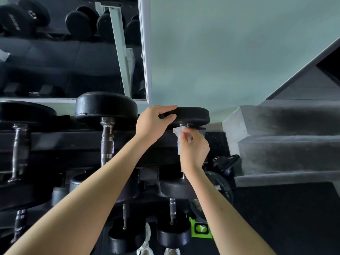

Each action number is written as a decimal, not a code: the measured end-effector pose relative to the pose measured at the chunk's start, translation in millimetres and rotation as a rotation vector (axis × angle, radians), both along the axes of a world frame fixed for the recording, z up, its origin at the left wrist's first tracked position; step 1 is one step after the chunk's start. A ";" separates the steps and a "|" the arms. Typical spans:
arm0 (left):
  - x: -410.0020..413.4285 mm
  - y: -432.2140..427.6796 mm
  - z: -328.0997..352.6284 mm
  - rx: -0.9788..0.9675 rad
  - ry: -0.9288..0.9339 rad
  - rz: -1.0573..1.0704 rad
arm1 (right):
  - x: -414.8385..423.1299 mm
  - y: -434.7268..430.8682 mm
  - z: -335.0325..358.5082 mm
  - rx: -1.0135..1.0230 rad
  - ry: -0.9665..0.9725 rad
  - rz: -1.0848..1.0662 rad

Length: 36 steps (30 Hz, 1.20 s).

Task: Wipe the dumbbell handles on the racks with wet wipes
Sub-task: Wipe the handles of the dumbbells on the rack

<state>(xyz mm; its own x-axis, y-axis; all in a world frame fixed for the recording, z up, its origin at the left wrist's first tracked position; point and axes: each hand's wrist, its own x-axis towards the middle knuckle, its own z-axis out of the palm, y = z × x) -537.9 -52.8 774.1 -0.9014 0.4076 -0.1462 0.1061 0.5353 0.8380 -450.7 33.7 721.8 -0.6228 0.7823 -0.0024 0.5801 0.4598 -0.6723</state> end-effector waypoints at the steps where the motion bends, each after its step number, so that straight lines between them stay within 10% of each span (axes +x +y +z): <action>1: -0.1 -0.2 -0.3 0.007 0.000 -0.003 | 5.2 2.8 2.8 0.031 -0.035 0.086; 9: 1.7 -3.4 -5.9 0.020 0.063 -0.041 | 45.6 43.5 2.2 0.131 -0.177 0.696; 26: 60.6 -19.0 -18.8 0.160 -0.077 0.360 | 28.2 69.5 -1.5 0.701 0.183 1.048; 36: 105.4 -40.7 -39.2 0.040 -0.336 0.253 | 19.4 76.4 -8.7 0.574 0.158 1.044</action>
<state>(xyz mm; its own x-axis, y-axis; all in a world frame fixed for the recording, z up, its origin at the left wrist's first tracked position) -432.5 -93.5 734.9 -0.8787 0.1906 -0.4376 -0.3074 0.4754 0.8243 -431.3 110.1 713.1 -0.9187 -0.2383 0.3150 -0.3215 0.9144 -0.2460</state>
